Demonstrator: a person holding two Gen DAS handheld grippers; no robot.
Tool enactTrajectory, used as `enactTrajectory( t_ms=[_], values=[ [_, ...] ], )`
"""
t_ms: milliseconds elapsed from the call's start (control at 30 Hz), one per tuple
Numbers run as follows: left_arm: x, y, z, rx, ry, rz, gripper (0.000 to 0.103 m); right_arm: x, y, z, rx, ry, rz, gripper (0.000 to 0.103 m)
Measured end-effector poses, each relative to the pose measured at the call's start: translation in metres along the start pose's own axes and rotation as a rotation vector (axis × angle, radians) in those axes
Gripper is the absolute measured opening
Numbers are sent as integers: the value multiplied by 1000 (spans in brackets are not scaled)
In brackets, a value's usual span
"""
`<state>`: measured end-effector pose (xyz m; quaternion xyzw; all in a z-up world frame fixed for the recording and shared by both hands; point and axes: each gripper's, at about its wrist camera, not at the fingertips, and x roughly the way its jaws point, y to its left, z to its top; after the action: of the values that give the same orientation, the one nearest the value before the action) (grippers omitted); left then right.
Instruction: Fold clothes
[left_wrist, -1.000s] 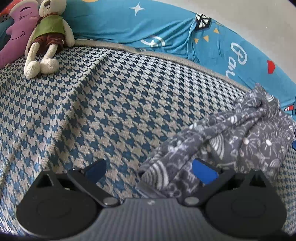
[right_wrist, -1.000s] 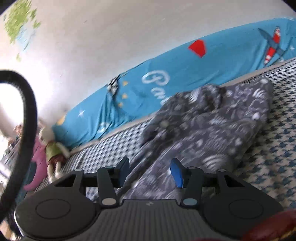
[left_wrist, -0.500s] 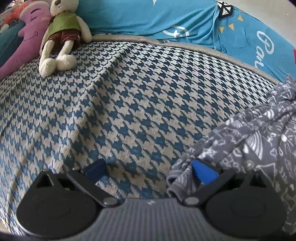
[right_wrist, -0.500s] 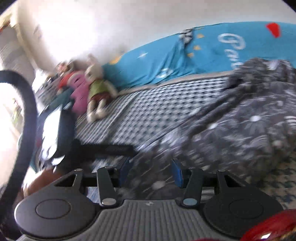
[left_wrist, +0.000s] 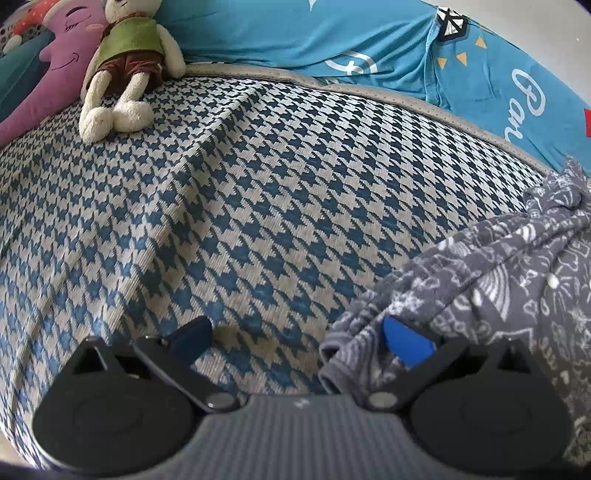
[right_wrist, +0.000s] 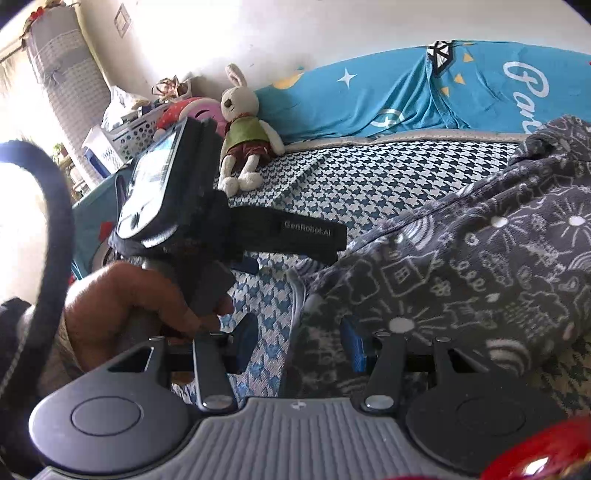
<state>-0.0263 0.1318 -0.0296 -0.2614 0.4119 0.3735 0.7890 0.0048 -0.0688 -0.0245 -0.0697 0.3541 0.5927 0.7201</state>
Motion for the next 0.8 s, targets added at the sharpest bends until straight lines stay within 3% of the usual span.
enactTrajectory(
  t_ms=[333,567,800],
  values=[
    [-16,0,-17,-3,-10,-7,103,11,20,-17,-161,25,-98,53],
    [-25,1,-30,4,-14,-20,103,7,33,-24,-273,-29,-198,53],
    [-45,-9,-54,53,-26,-26,103,15,34,-33,-309,2,-226,63]
  ],
)
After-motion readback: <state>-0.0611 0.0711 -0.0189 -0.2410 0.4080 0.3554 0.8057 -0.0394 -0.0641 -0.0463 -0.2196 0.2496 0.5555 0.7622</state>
